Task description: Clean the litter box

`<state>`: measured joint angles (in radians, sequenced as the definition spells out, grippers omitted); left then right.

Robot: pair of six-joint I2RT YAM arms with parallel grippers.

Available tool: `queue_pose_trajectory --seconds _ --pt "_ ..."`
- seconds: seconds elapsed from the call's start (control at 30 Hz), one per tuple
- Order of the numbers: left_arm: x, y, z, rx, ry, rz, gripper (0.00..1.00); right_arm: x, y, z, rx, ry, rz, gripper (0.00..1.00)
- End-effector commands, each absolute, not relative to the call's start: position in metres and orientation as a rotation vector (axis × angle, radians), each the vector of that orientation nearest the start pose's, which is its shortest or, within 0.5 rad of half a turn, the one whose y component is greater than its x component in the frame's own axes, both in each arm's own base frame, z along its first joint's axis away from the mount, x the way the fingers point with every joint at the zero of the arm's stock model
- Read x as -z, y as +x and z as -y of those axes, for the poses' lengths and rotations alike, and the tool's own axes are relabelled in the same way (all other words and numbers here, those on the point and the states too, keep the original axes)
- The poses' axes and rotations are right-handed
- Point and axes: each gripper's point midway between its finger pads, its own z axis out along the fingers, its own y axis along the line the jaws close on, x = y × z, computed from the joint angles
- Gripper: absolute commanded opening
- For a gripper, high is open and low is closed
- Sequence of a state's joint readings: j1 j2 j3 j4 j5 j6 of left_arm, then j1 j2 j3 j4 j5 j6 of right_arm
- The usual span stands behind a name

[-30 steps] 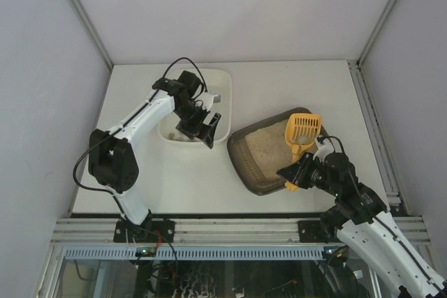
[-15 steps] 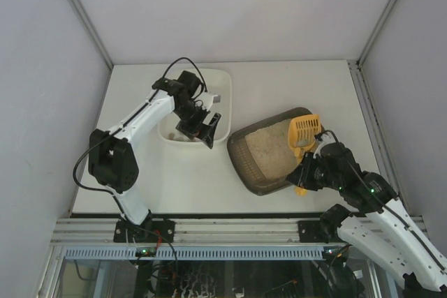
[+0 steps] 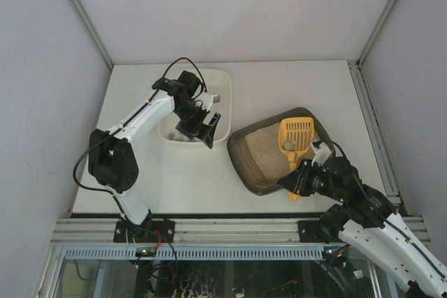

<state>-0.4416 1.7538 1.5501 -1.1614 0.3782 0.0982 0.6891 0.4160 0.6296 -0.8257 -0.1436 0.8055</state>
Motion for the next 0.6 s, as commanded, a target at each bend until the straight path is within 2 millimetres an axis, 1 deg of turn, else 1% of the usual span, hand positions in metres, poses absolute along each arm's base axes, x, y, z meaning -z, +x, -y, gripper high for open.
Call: queue_pose_trajectory --seconds 0.0,0.1,0.17,0.3,0.37,0.4,0.43,0.5,0.57 --pt "-0.142 0.269 0.195 0.633 0.841 -2.802 1.00 -0.211 0.113 -0.209 -1.430 0.098 -2.118 0.00" --pt "-0.142 0.269 0.194 0.631 0.841 -2.798 1.00 -0.224 0.115 -0.224 -1.638 0.161 -2.007 0.00" --pt "-0.142 0.269 0.194 0.631 0.840 -2.799 1.00 -0.244 0.116 -0.229 -1.779 0.185 -1.880 0.00" --pt "-0.142 0.269 0.194 0.629 0.840 -2.798 1.00 -0.266 0.114 -0.229 -2.007 0.218 -1.670 0.00" --pt "-0.141 0.270 0.193 0.628 0.839 -2.800 1.00 -0.266 0.114 -0.222 -2.120 0.282 -1.554 0.00" --pt "-0.141 0.270 0.193 0.629 0.837 -2.801 1.00 -0.257 0.116 -0.220 -2.144 0.322 -1.536 0.00" --pt "-0.140 0.270 0.194 0.630 0.838 -2.803 1.00 -0.256 0.117 -0.218 -2.156 0.338 -1.514 0.00" --pt "-0.140 0.270 0.194 0.633 0.837 -2.804 1.00 -0.255 0.115 -0.216 -2.163 0.322 -1.487 0.00" --pt "-0.139 0.270 0.194 0.633 0.835 -2.807 1.00 -0.259 0.112 -0.212 -2.179 0.303 -1.429 0.00"
